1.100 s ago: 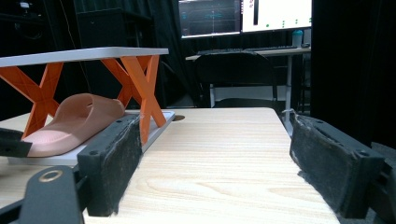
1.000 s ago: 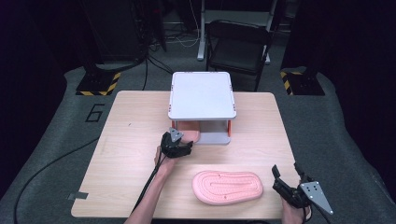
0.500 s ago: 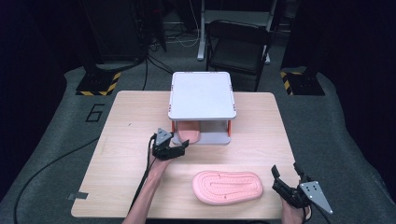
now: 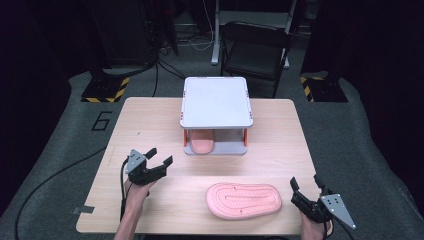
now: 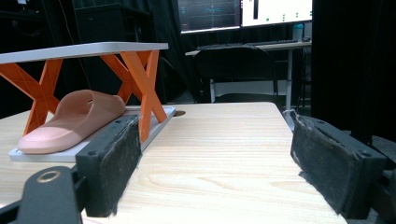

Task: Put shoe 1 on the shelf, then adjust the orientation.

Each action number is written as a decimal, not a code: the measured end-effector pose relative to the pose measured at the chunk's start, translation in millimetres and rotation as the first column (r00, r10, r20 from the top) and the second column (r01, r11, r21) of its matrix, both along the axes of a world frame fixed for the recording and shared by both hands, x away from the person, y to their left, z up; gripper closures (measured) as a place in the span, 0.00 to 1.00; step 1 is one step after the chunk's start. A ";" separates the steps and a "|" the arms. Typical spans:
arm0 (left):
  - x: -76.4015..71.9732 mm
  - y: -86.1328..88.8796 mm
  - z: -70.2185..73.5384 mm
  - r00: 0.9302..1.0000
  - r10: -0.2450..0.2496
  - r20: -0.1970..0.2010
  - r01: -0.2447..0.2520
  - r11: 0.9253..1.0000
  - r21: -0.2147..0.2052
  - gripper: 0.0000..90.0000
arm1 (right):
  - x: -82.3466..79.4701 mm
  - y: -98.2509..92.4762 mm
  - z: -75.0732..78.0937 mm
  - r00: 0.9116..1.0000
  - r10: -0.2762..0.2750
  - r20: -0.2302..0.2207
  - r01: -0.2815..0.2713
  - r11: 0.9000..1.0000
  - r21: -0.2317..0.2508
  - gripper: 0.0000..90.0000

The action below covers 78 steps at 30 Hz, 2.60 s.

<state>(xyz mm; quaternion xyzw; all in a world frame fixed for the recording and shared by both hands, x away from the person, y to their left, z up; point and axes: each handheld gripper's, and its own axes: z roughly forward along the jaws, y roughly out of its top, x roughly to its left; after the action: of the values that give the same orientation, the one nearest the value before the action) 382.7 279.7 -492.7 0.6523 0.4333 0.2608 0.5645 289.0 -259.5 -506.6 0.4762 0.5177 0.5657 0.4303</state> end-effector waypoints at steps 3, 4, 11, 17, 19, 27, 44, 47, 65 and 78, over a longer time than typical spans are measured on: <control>-7.2 9.5 -3.9 1.000 -0.001 -0.010 0.002 1.000 0.022 0.23 | 0.5 0.2 1.0 1.000 0.000 0.007 0.000 1.000 -0.010 0.17; -14.4 16.8 -7.5 1.000 -0.011 -0.011 0.012 0.999 0.037 0.22 | 0.4 1.3 0.7 1.000 0.005 -0.001 -0.005 1.000 -0.008 0.17; -41.4 39.2 -12.9 0.999 -0.019 0.027 0.016 0.996 0.091 0.22 | -0.9 5.7 2.5 0.997 0.075 -0.004 -0.075 0.996 -0.041 0.17; -47.9 51.8 -19.5 1.000 0.014 0.028 -0.016 0.998 0.057 0.22 | -2.3 12.1 3.6 0.993 0.115 -0.013 -0.116 0.991 -0.071 0.17; -47.2 52.1 -21.2 1.000 0.025 0.019 -0.026 0.998 0.064 0.22 | -1.6 13.3 2.8 0.993 0.119 -0.018 -0.120 0.990 -0.078 0.17; -48.8 54.6 -20.4 0.999 0.033 0.028 -0.034 0.999 0.027 0.22 | -1.9 16.1 4.1 0.982 0.188 -0.022 -0.189 0.979 -0.076 0.17; -47.2 54.6 -18.4 0.999 0.052 0.013 -0.052 0.999 0.015 0.22 | -61.7 46.1 4.0 0.921 0.362 -0.146 -0.382 0.912 -0.150 0.17; -45.6 52.8 -18.8 0.998 0.058 0.022 -0.059 0.998 0.016 0.22 | -64.1 52.4 -3.2 0.900 0.389 -0.198 -0.424 0.886 -0.187 0.17; -44.7 59.3 -17.6 0.994 0.104 0.020 -0.103 0.995 -0.008 0.22 | -15.1 70.7 -3.6 0.889 0.390 -0.240 -0.437 0.878 -0.195 0.18; -45.4 62.6 -18.4 0.993 0.115 0.016 -0.114 0.993 -0.024 0.23 | 18.2 73.4 -0.5 0.914 0.349 -0.206 -0.379 0.917 -0.126 0.24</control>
<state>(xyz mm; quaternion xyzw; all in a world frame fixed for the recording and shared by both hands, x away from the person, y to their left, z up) 337.3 342.2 -511.0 0.6177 0.4678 0.2935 0.5599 307.2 -186.1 -507.1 0.3832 0.6786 0.5466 0.3065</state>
